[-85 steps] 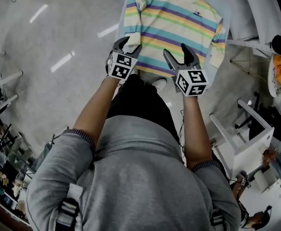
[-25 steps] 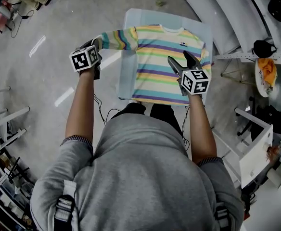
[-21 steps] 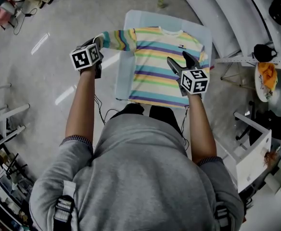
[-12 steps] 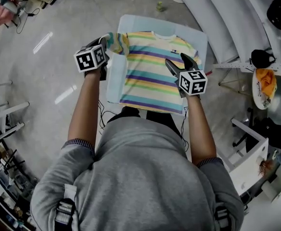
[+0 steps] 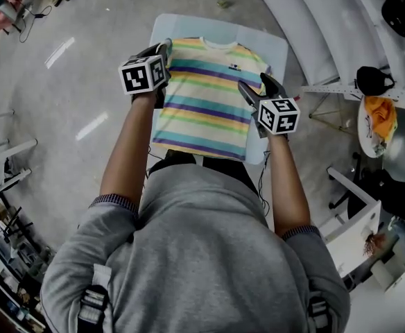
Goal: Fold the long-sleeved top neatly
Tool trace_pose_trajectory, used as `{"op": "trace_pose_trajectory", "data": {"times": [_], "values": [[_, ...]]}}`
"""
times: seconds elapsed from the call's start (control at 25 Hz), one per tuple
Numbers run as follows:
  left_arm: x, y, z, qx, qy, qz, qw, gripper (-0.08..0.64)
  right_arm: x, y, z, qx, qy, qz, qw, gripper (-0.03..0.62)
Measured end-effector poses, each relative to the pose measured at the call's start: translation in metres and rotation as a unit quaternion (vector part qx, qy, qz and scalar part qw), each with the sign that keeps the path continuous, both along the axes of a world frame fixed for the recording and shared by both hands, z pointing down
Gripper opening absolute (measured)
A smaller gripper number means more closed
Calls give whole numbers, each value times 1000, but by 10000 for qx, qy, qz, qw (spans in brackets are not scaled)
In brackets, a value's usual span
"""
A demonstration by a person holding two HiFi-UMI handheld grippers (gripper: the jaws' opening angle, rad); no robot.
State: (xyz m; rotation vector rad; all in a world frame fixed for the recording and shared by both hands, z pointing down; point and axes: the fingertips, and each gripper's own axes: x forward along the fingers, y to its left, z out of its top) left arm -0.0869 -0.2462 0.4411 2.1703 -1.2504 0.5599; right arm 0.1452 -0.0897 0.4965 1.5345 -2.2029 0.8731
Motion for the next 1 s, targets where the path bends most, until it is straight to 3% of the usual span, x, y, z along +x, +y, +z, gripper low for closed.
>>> {"op": "trace_pose_trajectory", "data": {"times": [0.6,1.0], "values": [[162,34,108,-691,-109,572,9959,35,78,57,66,-582,-246,257,9977,362],[226,68,186,-1130,-255,876,9894,40,109,83,103,-912,-376,415,9943,362]]}}
